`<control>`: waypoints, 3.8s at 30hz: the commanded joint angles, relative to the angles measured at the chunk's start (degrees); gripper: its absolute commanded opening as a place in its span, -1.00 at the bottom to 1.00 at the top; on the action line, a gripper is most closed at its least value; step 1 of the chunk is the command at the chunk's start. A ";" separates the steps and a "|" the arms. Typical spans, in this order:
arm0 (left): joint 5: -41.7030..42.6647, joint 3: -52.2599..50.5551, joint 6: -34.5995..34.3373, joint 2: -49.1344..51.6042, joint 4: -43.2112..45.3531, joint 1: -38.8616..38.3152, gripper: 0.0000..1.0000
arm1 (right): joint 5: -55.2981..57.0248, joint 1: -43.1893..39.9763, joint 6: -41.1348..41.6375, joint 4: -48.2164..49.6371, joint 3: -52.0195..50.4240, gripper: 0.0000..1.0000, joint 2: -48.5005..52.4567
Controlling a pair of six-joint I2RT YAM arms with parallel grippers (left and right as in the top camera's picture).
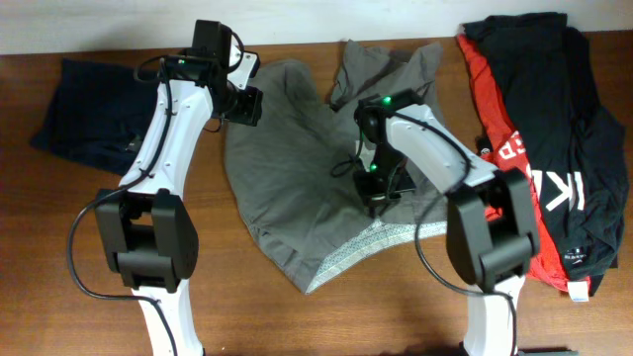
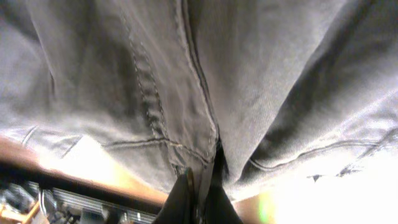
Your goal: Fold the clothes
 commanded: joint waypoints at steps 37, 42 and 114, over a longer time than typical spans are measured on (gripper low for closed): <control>3.37 0.63 5.68 4.15 5.53 3.61 0.15 | 5.38 -2.64 2.75 7.87 1.40 0.54 -6.21; 11.80 0.63 10.86 8.24 11.32 3.58 0.22 | 5.31 -6.05 1.73 8.94 2.99 0.57 -6.21; -2.99 2.25 -1.86 -3.21 -7.37 4.83 -0.59 | 7.91 -17.00 3.96 57.02 -19.85 -0.92 4.46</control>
